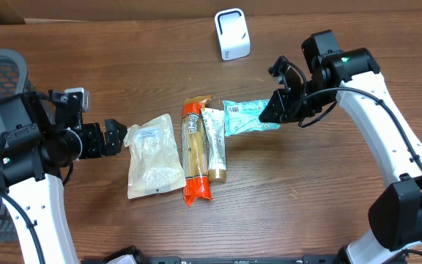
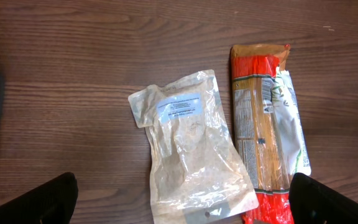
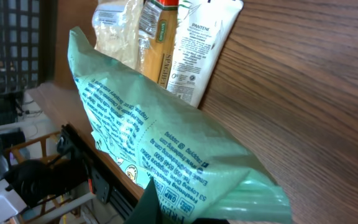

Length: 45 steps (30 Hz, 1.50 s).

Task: Scan the item barcode
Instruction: 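Hold the green packet's barcode up to the white scanner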

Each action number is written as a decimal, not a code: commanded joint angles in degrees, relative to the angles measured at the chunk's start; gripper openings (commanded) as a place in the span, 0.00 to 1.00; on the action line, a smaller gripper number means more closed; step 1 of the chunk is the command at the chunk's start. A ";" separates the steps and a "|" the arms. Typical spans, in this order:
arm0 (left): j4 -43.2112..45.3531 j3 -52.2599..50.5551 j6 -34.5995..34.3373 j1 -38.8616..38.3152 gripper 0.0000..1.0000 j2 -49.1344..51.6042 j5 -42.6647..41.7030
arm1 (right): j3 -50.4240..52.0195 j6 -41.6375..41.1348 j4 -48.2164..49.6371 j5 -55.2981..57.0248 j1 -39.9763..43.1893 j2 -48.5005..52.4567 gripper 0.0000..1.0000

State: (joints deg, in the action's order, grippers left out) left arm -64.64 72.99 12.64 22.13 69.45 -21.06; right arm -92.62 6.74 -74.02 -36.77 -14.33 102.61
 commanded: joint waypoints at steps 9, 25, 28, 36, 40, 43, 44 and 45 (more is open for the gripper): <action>0.20 -0.09 1.53 -0.20 0.99 0.22 -0.83 | -23.30 -11.45 6.14 40.39 -3.32 0.17 0.04; 0.20 -0.09 1.53 -0.20 1.00 0.22 -0.83 | -22.80 30.56 50.93 73.26 -12.15 16.59 0.04; 0.20 -0.09 1.53 -0.20 1.00 0.22 -0.83 | -22.80 36.81 58.21 77.90 -12.83 20.44 0.04; 0.20 -0.09 1.53 -0.20 1.00 0.22 -0.83 | -22.80 53.18 72.78 79.62 -13.70 30.14 0.04; 0.20 -0.09 1.53 -0.20 1.00 0.22 -0.83 | -22.80 57.37 75.14 79.69 -14.64 33.38 0.04; 0.20 -0.09 1.53 -0.20 0.99 0.22 -0.83 | -22.80 58.29 75.43 79.60 -15.04 34.82 0.04; 0.20 -0.09 1.53 -0.20 1.00 0.22 -0.83 | -22.80 58.29 75.47 79.47 -15.02 35.01 0.04; 0.20 -0.09 1.53 -0.20 1.00 0.22 -0.83 | -22.80 58.38 75.49 79.21 -15.02 35.34 0.04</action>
State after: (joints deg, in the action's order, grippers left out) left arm -64.64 72.99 12.67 22.13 69.52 -21.06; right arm -114.74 62.78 0.34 41.56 -28.93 137.93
